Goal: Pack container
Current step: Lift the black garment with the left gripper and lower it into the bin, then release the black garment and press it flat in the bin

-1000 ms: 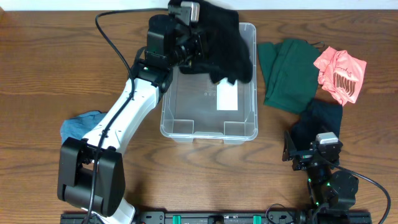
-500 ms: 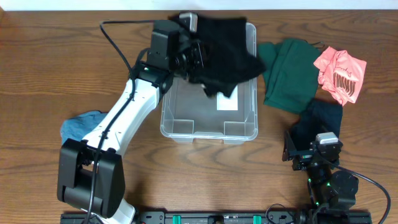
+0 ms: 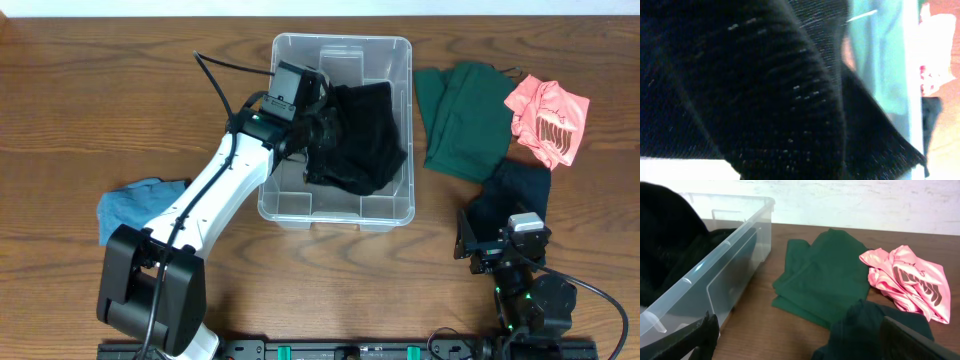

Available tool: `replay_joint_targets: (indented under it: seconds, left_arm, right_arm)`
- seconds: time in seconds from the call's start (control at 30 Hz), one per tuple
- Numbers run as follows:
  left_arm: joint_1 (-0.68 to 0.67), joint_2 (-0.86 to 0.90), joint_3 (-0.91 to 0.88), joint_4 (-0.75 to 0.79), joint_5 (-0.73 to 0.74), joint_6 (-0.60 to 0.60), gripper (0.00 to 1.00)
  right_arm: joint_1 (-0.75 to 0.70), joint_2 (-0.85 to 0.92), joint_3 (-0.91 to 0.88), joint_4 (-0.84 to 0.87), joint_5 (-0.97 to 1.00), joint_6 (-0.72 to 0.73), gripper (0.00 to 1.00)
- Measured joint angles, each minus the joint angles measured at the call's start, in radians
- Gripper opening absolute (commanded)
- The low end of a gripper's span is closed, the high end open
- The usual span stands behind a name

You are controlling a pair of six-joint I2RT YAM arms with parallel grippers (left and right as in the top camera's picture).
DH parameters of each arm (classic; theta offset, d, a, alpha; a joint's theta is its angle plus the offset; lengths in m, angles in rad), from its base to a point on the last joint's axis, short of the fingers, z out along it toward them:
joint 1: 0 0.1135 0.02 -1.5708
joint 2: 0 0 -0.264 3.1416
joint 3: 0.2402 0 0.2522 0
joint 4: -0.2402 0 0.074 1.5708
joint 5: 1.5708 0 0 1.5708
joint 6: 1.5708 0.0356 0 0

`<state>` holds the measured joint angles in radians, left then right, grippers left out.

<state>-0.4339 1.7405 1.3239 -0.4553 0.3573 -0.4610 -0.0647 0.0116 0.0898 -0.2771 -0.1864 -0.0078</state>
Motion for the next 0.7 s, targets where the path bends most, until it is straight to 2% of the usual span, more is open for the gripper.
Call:
replay_joint_targets:
  seconds: [0.03, 0.07, 0.1, 0.13, 0.37, 0.53, 0.7]
  left_arm:
    - [0.000, 0.000, 0.000, -0.012, -0.008, -0.006, 0.13]
    - [-0.001, 0.000, 0.000, -0.020, -0.016, -0.008, 0.25]
    - [-0.001, 0.000, 0.000, -0.026, -0.023, -0.010, 0.42]
    - [-0.001, 0.000, 0.000, -0.037, -0.025, -0.015, 0.47]
    - [-0.002, -0.002, 0.000, -0.203, -0.070, -0.095, 0.56]
    - [-0.002, -0.002, 0.000, -0.295, -0.148, -0.118, 0.58]
    - [-0.002, -0.003, 0.000, -0.344, -0.185, -0.121, 0.68]
  right_arm:
    - [0.000, 0.000, 0.000, 0.000, 0.000, 0.000, 0.99]
    - [0.000, 0.000, 0.000, 0.000, 0.000, 0.000, 0.99]
    - [0.000, 0.000, 0.000, 0.000, 0.000, 0.000, 0.99]
    - [0.000, 0.000, 0.000, 0.000, 0.000, 0.000, 0.99]
    - [0.000, 0.000, 0.000, 0.000, 0.000, 0.000, 0.99]
    - [0.000, 0.000, 0.000, 0.000, 0.000, 0.000, 0.99]
    - [0.000, 0.000, 0.000, 0.000, 0.000, 0.000, 0.99]
